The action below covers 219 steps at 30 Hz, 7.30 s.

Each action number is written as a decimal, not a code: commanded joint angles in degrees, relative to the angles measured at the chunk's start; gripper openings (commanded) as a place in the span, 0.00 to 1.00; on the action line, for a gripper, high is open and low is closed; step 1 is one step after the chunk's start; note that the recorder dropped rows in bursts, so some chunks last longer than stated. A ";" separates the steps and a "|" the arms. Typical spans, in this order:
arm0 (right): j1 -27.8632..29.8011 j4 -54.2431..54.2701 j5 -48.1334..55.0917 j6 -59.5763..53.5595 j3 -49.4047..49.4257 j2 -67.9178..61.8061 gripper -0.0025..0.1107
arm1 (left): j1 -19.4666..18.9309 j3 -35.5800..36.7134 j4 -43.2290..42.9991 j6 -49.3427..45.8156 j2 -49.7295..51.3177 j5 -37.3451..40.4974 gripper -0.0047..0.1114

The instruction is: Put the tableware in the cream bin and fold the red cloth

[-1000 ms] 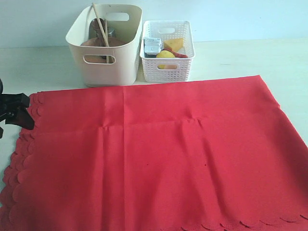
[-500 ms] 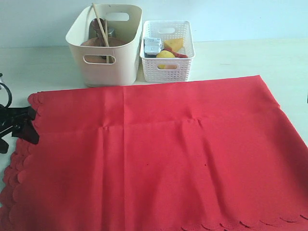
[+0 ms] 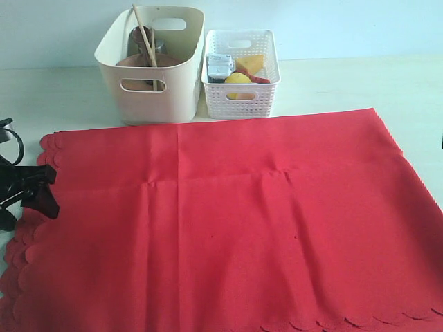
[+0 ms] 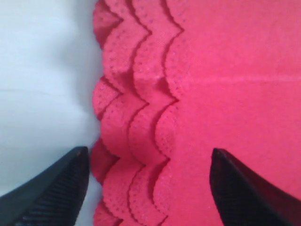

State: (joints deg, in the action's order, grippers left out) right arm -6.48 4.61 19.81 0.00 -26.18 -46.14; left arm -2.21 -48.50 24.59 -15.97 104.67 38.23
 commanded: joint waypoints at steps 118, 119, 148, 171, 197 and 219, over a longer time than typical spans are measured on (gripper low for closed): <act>-10.51 35.86 -0.93 -35.81 -15.05 -58.09 0.02 | 22.22 -29.08 27.29 -6.51 3.13 31.73 0.05; -10.51 35.86 -0.93 -35.81 -15.05 -58.09 0.02 | 22.93 -30.28 27.29 -6.01 4.15 31.73 0.05; -10.37 -15.06 16.95 8.39 -17.14 -25.78 0.02 | 36.31 -55.71 32.96 2.32 27.84 31.73 0.64; -10.37 -15.07 16.33 8.63 -17.14 -25.78 0.02 | 27.13 -57.10 4.36 11.94 17.84 31.73 0.62; -10.37 -12.52 13.78 8.63 -17.14 -25.78 0.02 | 28.46 -52.17 16.06 11.45 27.88 28.68 0.10; -10.37 -10.63 13.45 7.97 -17.14 -25.78 0.02 | 33.43 -66.61 44.05 3.37 34.13 21.24 0.78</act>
State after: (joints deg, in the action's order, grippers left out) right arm -16.79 -5.95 33.90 8.39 -43.15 -72.32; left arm 31.20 -112.98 67.15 -10.06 139.61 59.38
